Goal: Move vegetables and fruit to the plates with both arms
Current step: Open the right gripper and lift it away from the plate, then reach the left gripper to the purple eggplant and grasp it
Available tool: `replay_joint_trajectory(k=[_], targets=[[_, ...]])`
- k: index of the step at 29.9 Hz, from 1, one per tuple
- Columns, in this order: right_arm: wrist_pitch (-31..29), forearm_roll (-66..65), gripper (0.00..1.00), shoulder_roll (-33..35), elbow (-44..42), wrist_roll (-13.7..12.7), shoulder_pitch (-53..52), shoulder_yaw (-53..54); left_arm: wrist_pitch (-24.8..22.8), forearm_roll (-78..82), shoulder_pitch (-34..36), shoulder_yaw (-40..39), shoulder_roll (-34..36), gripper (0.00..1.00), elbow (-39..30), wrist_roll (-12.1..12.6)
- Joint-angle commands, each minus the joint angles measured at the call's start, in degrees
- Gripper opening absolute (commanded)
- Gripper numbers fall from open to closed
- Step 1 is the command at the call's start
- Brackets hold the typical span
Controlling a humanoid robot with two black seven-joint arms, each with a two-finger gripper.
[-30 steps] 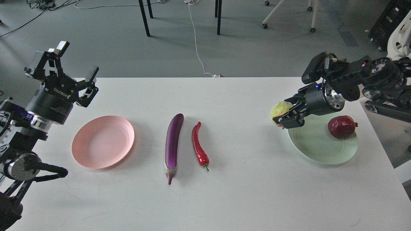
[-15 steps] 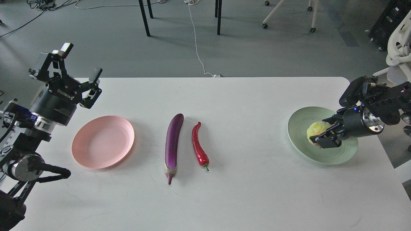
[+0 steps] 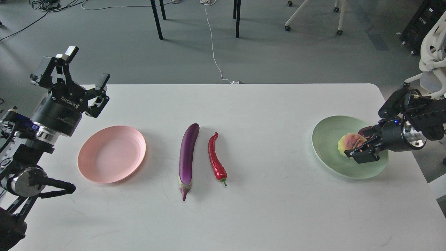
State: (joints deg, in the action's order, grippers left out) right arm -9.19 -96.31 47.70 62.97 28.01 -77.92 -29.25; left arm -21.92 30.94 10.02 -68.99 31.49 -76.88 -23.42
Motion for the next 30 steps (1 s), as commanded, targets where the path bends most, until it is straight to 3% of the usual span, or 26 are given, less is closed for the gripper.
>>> replay_joint_trajectory(k=[1, 10, 17, 21, 26, 30], targets=[[0.1, 5.4, 0.98, 2.0, 1.0, 0.0, 0.8, 9.1, -0.1, 0.0, 0.0, 0.0, 0.2, 0.98, 0.0, 0.0], [0.0, 68.1, 0.98, 2.8, 6.0, 0.0, 13.0, 27.7, -0.2, 0.6, 0.1, 0.1, 0.5, 0.98, -0.9, 0.1], [-1.1, 99.7, 0.99, 3.5, 8.8, 0.0, 23.4, 34.4, -0.4, 9.3, 0.1, 1.0, 0.6, 0.98, -3.9, 0.2], [-7.0, 110.2, 0.99, 3.2, 8.9, 0.0, 32.3, 42.2, -1.6, 18.0, 0.2, 3.1, 0.5, 0.98, -5.6, 0.2], [-13.6, 111.6, 0.99, 3.2, 8.8, 0.0, 42.3, 50.1, -1.6, 36.3, 1.7, 6.0, 0.4, 0.98, -7.8, 0.3], [-14.0, 111.6, 0.99, 3.2, 8.8, 0.0, 45.6, 52.6, -1.6, 59.4, 9.9, 13.7, 1.0, 0.98, -8.5, 0.4]])
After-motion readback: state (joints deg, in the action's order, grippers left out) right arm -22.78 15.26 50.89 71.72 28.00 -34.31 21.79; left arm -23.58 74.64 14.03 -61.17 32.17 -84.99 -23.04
